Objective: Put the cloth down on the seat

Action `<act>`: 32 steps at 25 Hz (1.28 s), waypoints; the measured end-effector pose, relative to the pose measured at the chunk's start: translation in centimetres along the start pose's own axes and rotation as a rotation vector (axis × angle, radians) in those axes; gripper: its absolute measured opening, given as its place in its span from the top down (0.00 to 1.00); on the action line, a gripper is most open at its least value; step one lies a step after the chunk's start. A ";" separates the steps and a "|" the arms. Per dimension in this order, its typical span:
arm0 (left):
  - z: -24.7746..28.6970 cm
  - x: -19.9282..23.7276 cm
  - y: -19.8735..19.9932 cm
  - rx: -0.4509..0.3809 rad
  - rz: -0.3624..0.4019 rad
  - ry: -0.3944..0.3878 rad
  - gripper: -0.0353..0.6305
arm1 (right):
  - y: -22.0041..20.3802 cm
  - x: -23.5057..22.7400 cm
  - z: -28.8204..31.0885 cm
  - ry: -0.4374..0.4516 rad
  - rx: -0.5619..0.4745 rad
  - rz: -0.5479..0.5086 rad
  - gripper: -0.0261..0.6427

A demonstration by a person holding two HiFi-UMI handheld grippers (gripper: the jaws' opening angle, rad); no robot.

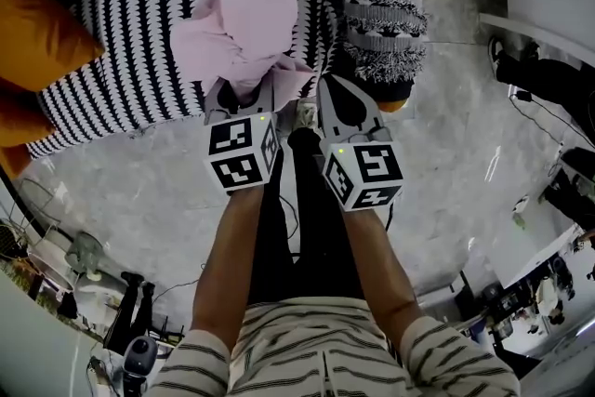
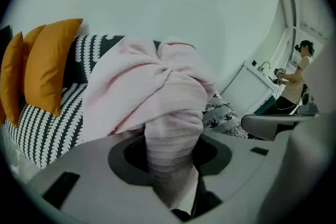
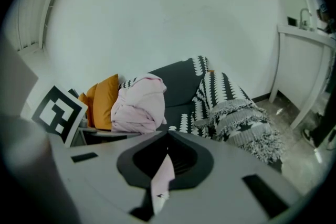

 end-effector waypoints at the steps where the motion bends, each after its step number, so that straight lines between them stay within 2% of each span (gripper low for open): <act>1: 0.4 0.2 0.0 0.006 -0.001 -0.003 0.68 | -0.1 -0.1 0.3 0.000 0.002 0.001 0.94; 6: 2.1 1.2 -0.6 0.035 -0.019 -0.010 0.68 | -0.5 -0.7 1.5 -0.002 0.012 0.008 0.94; 12: 4.3 1.1 -1.0 0.074 0.004 -0.014 0.67 | -0.3 -1.3 2.0 -0.005 0.020 0.014 0.94; 21: 8.8 4.6 -2.5 0.137 -0.006 -0.004 0.67 | -1.6 -1.7 5.9 -0.014 0.048 0.036 0.94; 32: 9.6 2.4 -1.0 0.146 -0.010 -0.002 0.67 | -0.7 -3.2 3.8 -0.020 0.049 0.042 0.94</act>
Point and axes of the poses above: the fingertips, and each gripper's own axes: z forward along the fingers, x to its left, y out of its top, the point moved 2 cm from there along -z, backward along the fingers, and after that the axes turned 4 degrees about z, right-handed, at the moved point
